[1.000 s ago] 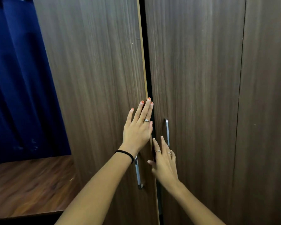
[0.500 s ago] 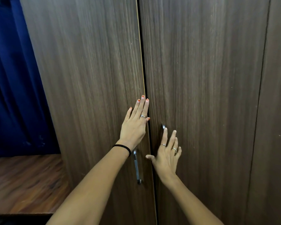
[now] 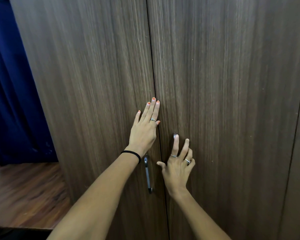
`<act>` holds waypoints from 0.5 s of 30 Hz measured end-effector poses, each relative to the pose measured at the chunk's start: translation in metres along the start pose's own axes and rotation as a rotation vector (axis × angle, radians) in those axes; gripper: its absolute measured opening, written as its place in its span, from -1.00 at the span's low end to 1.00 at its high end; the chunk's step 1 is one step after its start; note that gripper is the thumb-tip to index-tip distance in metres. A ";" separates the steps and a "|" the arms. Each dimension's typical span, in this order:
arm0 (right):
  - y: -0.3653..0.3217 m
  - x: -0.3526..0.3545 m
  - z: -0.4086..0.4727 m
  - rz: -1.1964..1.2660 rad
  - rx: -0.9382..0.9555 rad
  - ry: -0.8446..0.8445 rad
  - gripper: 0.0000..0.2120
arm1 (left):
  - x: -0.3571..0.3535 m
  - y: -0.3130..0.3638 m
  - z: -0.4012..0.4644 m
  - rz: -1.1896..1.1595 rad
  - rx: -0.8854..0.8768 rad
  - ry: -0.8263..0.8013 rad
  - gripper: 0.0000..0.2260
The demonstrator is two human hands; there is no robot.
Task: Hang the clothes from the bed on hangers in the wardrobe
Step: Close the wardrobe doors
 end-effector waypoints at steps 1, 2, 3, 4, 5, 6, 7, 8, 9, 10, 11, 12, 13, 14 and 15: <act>0.000 -0.002 0.001 -0.002 0.001 0.009 0.30 | -0.003 -0.001 0.001 0.017 0.006 0.002 -0.47; 0.001 -0.004 0.002 -0.008 0.002 0.019 0.31 | -0.006 -0.001 0.002 0.035 0.014 0.004 -0.47; 0.002 -0.007 0.004 -0.019 0.003 0.030 0.31 | -0.010 -0.002 0.003 0.058 0.020 0.007 -0.46; 0.003 -0.008 0.004 -0.033 0.004 0.042 0.31 | -0.014 -0.002 0.003 0.080 0.026 0.015 -0.46; 0.004 -0.010 0.005 -0.048 0.011 0.055 0.30 | -0.018 -0.003 0.003 0.103 0.030 0.025 -0.46; 0.004 -0.011 0.005 -0.059 0.015 0.064 0.30 | -0.021 -0.003 0.003 0.124 0.034 0.032 -0.46; 0.005 -0.012 0.005 -0.067 0.018 0.071 0.30 | -0.024 -0.004 0.003 0.137 0.036 0.036 -0.46; 0.006 -0.015 0.006 -0.073 0.019 0.078 0.30 | -0.027 -0.006 0.004 0.146 0.035 0.041 -0.47; 0.006 -0.016 0.007 -0.079 0.019 0.086 0.30 | -0.029 -0.006 0.004 0.154 0.029 0.046 -0.47; 0.006 -0.018 0.008 -0.086 0.020 0.094 0.31 | -0.030 -0.007 0.005 0.158 0.021 0.052 -0.47; 0.006 -0.019 0.009 -0.092 0.018 0.097 0.31 | -0.031 -0.008 0.006 0.157 0.013 0.055 -0.47; 0.006 -0.020 0.009 -0.097 0.015 0.100 0.32 | -0.032 -0.008 0.007 0.152 0.009 0.056 -0.47; 0.006 -0.021 0.010 -0.102 0.014 0.101 0.33 | -0.032 -0.009 0.008 0.148 0.010 0.057 -0.46; 0.006 -0.021 0.011 -0.104 0.012 0.100 0.33 | -0.032 -0.009 0.008 0.147 0.013 0.057 -0.46; 0.007 -0.021 0.010 -0.106 0.011 0.095 0.32 | -0.032 -0.009 0.008 0.148 0.017 0.053 -0.46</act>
Point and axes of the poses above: each hand's wrist, its own z-axis towards the middle knuckle, its own x-axis out of the back of the hand, y = z × x, the point moved 7 cm from there along z, towards the middle knuckle, and after that the axes turned 3 degrees about -y, right-handed, at the moved point
